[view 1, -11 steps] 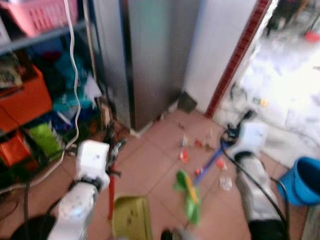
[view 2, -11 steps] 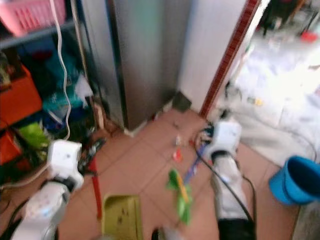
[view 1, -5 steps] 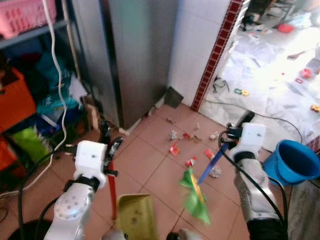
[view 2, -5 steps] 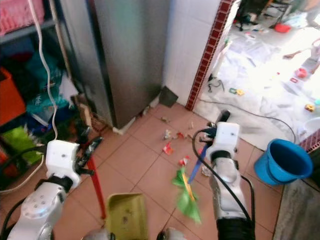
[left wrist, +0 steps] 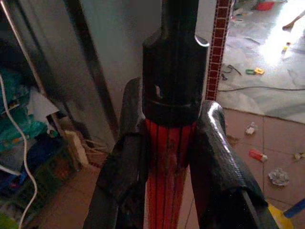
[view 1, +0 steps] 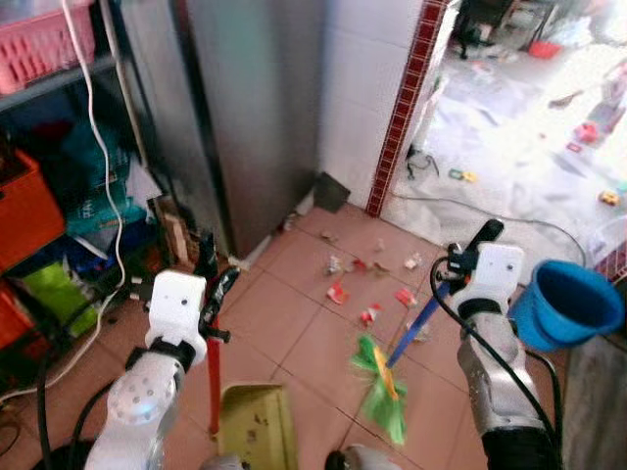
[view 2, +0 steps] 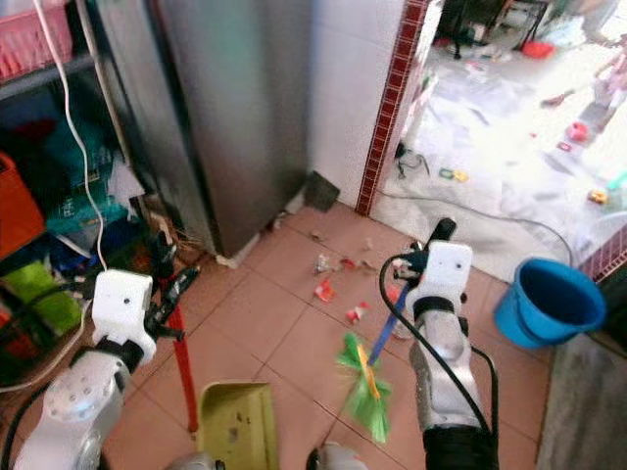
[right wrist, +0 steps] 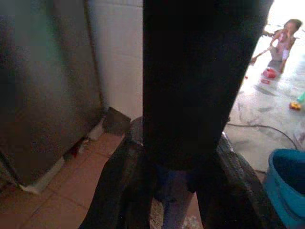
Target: Sweep floor
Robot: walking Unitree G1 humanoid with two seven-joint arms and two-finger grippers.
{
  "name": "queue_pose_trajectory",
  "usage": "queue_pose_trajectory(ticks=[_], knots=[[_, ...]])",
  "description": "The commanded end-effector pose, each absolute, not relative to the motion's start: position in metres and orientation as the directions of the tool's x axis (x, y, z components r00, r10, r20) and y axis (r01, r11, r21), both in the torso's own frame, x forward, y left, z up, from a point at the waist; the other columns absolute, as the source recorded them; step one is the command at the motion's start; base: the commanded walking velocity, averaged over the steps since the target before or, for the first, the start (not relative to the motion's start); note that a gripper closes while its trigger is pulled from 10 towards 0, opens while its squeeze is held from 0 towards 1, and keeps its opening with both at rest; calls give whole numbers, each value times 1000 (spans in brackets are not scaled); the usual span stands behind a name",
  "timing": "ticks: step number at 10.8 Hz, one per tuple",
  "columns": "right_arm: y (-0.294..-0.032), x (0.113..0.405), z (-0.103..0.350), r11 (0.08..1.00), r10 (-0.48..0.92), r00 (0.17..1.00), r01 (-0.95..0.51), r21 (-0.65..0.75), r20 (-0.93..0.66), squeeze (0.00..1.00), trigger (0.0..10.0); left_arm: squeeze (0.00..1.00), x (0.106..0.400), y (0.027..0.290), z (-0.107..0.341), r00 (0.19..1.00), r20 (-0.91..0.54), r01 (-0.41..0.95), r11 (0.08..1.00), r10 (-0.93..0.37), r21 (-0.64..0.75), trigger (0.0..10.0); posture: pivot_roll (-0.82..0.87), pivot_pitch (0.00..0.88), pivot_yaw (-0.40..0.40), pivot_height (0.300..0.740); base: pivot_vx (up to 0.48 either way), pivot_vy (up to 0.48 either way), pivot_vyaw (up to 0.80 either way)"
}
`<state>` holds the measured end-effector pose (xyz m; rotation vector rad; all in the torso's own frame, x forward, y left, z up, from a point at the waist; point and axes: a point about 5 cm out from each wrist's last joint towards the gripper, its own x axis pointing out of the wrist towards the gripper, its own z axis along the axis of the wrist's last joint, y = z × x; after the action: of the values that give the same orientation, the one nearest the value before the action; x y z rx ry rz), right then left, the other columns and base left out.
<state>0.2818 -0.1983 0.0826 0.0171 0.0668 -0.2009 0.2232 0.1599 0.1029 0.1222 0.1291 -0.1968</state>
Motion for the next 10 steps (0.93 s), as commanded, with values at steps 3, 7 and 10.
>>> queue_pose_trajectory(ticks=[3,7,10], knots=[[-195,289,85,974,-220,974,222,35,-50,0,10000,0,242,159,111,972,-84,229,961,-218,158,10000,84,0,-3,740,0,0,0],[-187,298,89,984,-177,983,177,1,-39,0,10000,0,246,162,114,983,-52,181,972,-175,151,10000,71,0,-17,740,0,0,0],[-199,291,83,981,-193,980,192,-20,-55,0,10000,0,239,160,96,985,-78,162,979,-154,123,10000,47,0,-33,740,0,0,-158]])
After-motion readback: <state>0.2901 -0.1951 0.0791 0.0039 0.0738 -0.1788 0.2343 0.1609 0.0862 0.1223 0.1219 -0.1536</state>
